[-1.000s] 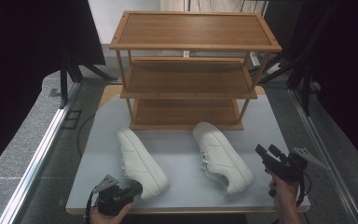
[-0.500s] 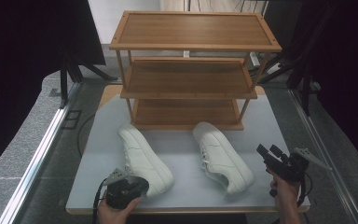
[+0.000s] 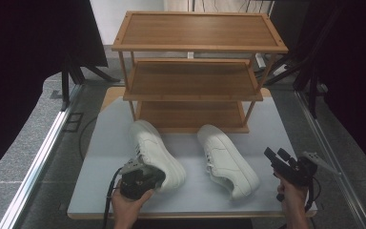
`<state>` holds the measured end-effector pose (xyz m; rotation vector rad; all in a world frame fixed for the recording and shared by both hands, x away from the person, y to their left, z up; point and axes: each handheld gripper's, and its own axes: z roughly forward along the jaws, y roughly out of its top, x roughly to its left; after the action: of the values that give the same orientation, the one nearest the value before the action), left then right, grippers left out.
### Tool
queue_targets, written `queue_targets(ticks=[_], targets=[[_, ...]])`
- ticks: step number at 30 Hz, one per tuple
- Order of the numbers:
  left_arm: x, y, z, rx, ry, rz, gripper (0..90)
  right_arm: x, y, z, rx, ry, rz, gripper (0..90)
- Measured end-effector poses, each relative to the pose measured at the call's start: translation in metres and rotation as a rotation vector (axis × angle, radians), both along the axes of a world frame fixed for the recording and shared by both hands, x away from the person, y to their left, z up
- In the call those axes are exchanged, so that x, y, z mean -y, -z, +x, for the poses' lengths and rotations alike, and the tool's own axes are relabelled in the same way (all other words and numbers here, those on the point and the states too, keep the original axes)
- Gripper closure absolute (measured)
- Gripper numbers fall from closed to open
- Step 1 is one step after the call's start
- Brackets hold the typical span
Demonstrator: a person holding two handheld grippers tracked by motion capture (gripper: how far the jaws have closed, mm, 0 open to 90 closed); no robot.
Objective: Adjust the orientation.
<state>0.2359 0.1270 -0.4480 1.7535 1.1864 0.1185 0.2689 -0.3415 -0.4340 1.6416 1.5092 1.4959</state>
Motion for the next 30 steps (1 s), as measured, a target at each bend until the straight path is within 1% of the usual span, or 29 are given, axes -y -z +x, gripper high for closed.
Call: queue_targets(ticks=[2,3,4,5,7,8,9,10,16,18,19,21,22,25,26,27,28,30], targets=[[0.006,0.000,0.005,-0.007,0.007,0.004,86.5,0.000,0.000,0.000,0.000,0.002,0.000,34.7],[0.008,0.000,0.008,-0.006,0.007,-0.001,86.4,0.000,0.000,0.000,-0.001,0.003,-0.001,34.7],[0.010,-0.001,0.009,0.001,0.004,-0.022,86.6,0.000,0.001,0.001,-0.001,0.003,-0.003,34.7],[0.013,-0.002,0.012,-0.008,0.009,-0.006,86.2,0.000,0.001,0.001,-0.002,0.005,-0.002,34.7],[0.019,-0.002,0.015,-0.001,0.009,-0.011,86.1,0.001,0.002,0.001,-0.006,0.009,-0.001,34.8],[0.021,-0.003,0.017,-0.004,0.016,-0.008,86.2,0.001,0.002,0.001,-0.005,0.010,-0.004,34.7],[0.025,-0.004,0.019,-0.004,0.018,0.005,85.9,0.001,0.003,0.001,-0.006,0.012,-0.004,34.8],[0.028,-0.005,0.020,-0.002,0.018,0.015,85.8,0.002,0.003,0.001,-0.011,0.015,0.000,34.8],[0.042,-0.014,0.026,0.022,0.039,0.023,85.2,0.004,0.004,0.001,-0.014,0.023,0.004,34.9],[0.049,-0.015,0.030,0.025,0.049,0.036,85.1,0.003,0.004,0.001,-0.016,0.024,0.004,34.8],[0.052,-0.015,0.033,0.022,0.047,0.054,85.1,0.003,0.004,0.001,-0.017,0.024,0.003,34.8],[0.056,-0.009,0.039,0.001,0.041,0.085,85.1,0.002,0.004,0.001,-0.016,0.020,0.001,34.8],[0.057,-0.005,0.042,-0.016,0.038,0.094,85.2,0.002,0.004,0.001,-0.014,0.018,0.003,34.7],[0.054,0.004,0.044,-0.040,0.017,0.115,86.4,0.002,0.003,0.000,-0.016,0.017,0.004,34.7],[0.052,0.006,0.043,-0.040,0.015,0.111,86.6,0.004,0.004,0.000,-0.015,0.018,0.003,34.7],[0.049,0.007,0.042,-0.039,0.015,0.094,87.9,0.004,0.004,0.001,-0.015,0.020,0.004,34.7],[0.048,0.007,0.042,-0.040,0.019,0.090,88.2,0.005,0.004,0.001,-0.019,0.026,0.009,34.7],[0.047,0.007,0.042,-0.039,0.022,0.103,89.2,0.006,0.005,0.001,-0.024,0.026,0.014,34.8]])
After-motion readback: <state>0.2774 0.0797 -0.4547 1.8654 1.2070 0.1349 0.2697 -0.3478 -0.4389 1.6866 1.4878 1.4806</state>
